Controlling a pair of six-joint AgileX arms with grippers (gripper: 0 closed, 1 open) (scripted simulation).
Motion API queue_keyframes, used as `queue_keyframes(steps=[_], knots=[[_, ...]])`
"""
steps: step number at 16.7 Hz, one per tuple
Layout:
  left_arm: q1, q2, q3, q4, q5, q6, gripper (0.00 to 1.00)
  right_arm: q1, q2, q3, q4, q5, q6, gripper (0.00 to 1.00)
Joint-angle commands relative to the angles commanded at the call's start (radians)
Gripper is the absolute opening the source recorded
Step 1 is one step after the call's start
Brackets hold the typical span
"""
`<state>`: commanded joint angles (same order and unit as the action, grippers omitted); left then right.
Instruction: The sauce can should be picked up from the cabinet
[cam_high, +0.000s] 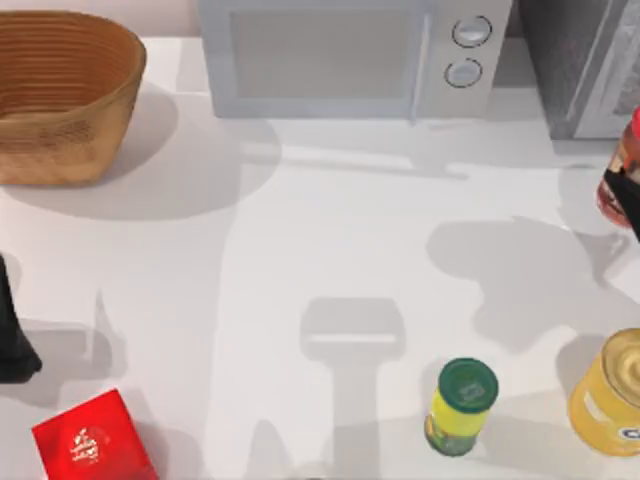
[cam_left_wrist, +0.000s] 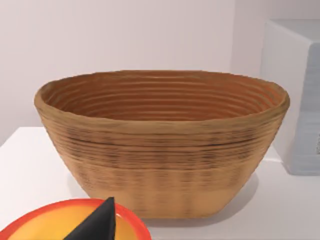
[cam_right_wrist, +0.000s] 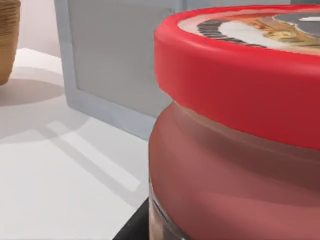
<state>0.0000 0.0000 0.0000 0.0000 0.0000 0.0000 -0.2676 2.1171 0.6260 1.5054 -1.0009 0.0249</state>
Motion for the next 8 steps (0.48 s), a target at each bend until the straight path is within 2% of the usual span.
queue_keyframes(steps=[8], knots=[[0.0, 0.0, 0.0, 0.0, 0.0, 0.0, 1.0, 0.012, 0.022, 0.016, 0.011, 0.007, -0.001, 0.0]])
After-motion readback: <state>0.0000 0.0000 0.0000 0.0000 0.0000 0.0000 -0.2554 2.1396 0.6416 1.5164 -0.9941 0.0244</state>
